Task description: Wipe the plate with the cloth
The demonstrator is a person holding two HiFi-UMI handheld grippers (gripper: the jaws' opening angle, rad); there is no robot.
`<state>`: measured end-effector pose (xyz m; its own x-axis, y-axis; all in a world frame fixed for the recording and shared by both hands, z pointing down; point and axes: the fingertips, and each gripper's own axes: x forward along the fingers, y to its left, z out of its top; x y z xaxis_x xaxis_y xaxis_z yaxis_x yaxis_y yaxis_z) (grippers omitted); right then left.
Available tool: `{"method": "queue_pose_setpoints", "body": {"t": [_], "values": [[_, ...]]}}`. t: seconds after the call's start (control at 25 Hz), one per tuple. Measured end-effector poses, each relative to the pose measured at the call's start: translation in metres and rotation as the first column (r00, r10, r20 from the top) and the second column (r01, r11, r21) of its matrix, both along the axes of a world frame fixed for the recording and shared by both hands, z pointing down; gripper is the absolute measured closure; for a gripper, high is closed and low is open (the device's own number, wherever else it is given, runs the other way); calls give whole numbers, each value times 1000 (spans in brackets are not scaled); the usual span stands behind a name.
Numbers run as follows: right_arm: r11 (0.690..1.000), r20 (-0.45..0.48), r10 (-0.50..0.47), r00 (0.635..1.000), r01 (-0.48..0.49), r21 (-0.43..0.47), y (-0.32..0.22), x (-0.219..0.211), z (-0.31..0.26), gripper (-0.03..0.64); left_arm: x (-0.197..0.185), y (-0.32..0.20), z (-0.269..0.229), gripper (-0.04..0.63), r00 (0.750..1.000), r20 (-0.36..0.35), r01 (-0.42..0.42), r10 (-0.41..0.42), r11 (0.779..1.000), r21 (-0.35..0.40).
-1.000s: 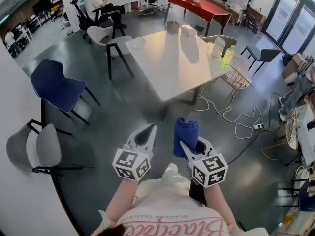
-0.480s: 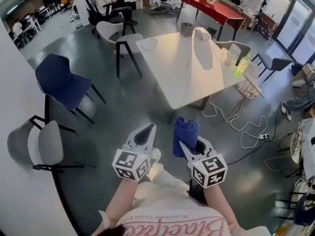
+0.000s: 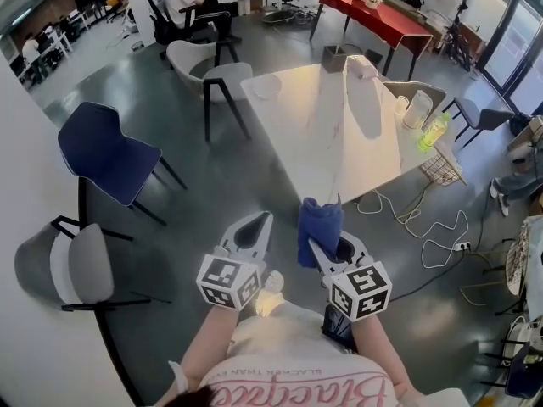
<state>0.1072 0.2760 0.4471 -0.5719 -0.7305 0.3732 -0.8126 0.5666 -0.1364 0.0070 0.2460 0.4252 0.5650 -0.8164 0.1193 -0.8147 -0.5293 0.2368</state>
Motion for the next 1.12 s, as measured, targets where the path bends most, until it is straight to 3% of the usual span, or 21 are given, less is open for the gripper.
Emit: {"method": "queue_pose_setpoints", "body": {"t": [0.56,1.12], "values": [[1000,23,24,999,-24,5,-146,-34,-11,505,-33,-148,-14,591,999,34,-27,26,1000,9],[996,21,89,996,-89,-24,-209,-20,-1,506,-25,-219,-2,591,996,50,-69,69,998,-13]]}}
